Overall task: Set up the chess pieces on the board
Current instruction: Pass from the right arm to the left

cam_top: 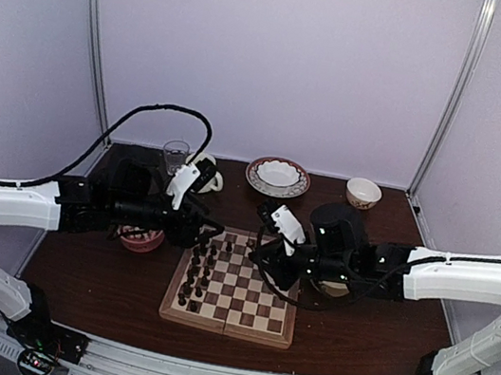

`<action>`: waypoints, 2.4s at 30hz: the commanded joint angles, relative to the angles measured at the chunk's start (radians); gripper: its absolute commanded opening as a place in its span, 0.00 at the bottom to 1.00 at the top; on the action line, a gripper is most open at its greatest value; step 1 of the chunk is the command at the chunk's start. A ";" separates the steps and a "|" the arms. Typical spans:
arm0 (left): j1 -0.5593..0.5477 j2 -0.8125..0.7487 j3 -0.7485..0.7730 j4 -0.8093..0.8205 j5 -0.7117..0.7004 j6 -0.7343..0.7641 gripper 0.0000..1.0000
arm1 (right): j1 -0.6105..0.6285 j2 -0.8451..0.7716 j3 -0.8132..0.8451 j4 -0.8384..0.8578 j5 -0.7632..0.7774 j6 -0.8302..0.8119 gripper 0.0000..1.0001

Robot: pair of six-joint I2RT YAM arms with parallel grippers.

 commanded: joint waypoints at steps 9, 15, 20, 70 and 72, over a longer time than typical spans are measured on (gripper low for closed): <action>0.002 0.098 -0.016 0.270 0.276 -0.176 0.65 | 0.006 0.001 0.052 -0.208 0.104 -0.095 0.00; 0.002 0.169 0.017 0.293 0.365 -0.255 0.63 | 0.010 -0.023 0.017 -0.155 0.094 -0.112 0.00; 0.002 0.209 0.027 0.330 0.420 -0.302 0.58 | 0.016 -0.056 -0.015 -0.111 0.039 -0.116 0.00; -0.015 0.363 0.137 0.273 0.582 -0.349 0.12 | 0.034 -0.087 -0.047 -0.060 0.043 -0.143 0.05; -0.014 0.366 0.138 0.270 0.584 -0.349 0.09 | 0.034 -0.093 -0.051 -0.056 0.046 -0.143 0.07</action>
